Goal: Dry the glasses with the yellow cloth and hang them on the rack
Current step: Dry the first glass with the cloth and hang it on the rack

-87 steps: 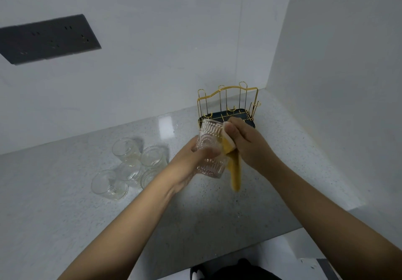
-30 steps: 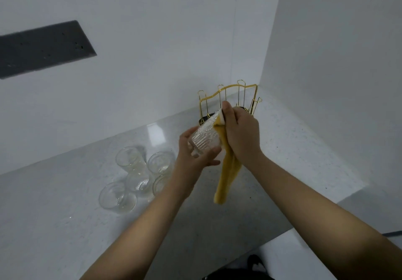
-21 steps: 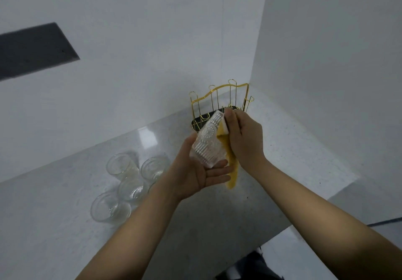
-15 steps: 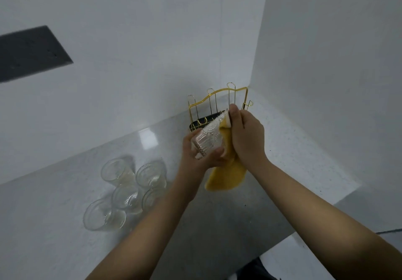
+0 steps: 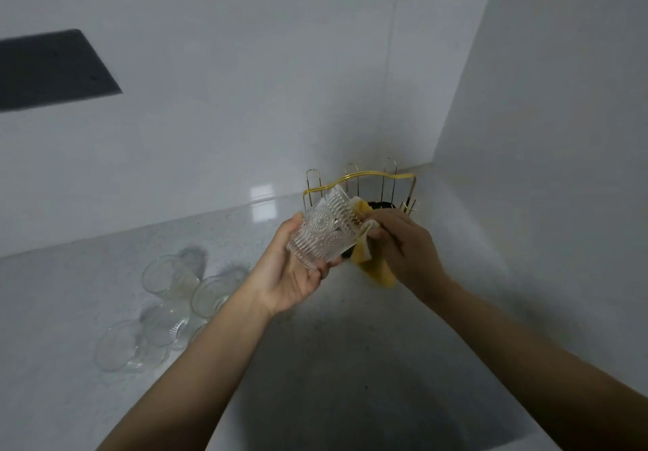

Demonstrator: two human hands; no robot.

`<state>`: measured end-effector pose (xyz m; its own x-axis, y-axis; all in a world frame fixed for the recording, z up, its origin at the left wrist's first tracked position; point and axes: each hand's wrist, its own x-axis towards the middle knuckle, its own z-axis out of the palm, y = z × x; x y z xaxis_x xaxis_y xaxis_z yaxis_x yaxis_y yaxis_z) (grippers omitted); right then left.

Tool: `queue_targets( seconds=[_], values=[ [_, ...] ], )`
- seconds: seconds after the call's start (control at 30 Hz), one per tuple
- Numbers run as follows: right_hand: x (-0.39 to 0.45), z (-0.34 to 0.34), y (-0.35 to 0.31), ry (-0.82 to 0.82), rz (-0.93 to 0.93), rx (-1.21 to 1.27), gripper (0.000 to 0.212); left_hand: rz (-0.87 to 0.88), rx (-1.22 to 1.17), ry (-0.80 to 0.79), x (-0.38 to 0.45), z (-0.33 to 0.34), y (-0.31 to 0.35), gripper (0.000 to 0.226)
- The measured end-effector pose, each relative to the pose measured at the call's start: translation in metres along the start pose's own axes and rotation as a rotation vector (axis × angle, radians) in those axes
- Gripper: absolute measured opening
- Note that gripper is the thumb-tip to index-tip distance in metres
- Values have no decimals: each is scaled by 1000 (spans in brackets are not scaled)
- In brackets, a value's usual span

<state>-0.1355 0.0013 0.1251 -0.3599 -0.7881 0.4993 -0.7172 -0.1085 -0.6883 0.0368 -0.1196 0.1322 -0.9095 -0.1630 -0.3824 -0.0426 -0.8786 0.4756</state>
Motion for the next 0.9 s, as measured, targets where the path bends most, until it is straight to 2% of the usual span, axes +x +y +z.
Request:
queue_targets(
  seconds=[0.07,0.17,0.27,0.47,0.7,0.8,0.9],
  values=[
    [5,-5,5,23,204,95,28,32,-3,81,3,1,2,70],
    [22,-13,9,-13,472,240,26,139,38,271,6,5,12,58],
    [35,-9,2,-99,570,304,29,219,152,428,10,11,24,48],
    [67,-5,-4,-29,698,335,26,345,339,571,22,17,63,34],
    [97,-5,-4,-9,778,328,39,461,809,905,48,14,112,60],
    [105,-2,0,-2,794,320,34,559,1050,979,69,10,124,68],
    [108,3,2,-19,788,268,36,565,1303,999,92,3,131,76]
  ],
)
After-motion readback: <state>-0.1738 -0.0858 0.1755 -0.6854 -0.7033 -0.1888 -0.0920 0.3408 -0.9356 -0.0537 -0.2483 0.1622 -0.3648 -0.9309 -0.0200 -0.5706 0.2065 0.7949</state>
